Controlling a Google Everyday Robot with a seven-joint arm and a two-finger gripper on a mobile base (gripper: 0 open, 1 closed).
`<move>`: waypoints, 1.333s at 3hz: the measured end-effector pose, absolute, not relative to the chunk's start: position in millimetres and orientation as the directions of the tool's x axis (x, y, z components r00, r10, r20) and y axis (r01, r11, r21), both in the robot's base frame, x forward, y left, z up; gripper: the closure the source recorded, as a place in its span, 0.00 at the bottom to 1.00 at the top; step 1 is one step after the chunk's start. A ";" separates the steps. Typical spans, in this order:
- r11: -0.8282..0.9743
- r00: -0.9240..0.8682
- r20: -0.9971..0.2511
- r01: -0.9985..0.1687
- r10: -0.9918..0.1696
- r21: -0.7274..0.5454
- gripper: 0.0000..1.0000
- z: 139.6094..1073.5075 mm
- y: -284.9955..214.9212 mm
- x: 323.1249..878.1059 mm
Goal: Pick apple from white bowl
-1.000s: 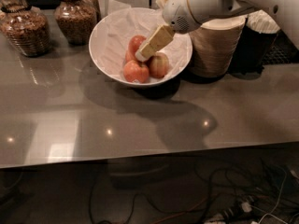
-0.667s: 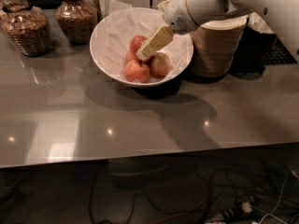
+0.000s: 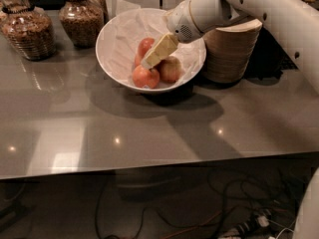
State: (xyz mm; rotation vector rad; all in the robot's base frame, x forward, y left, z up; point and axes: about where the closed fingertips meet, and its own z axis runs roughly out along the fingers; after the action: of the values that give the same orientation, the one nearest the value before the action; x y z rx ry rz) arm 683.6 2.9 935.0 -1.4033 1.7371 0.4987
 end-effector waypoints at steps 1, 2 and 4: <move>0.275 -0.049 -0.790 -0.949 -0.611 -0.154 0.00 923.2 10.3 678.9; 0.264 -0.070 -0.786 -0.957 -0.614 -0.121 0.04 910.3 11.8 674.9; 0.279 -0.094 -0.785 -0.955 -0.612 -0.103 0.46 903.1 3.3 674.2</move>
Offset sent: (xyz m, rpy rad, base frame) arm -0.0131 0.0049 -0.0369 -0.0103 0.1099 0.0392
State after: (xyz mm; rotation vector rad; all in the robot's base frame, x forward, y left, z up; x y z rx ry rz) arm 674.2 3.3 903.1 -1.4217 1.7990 0.5777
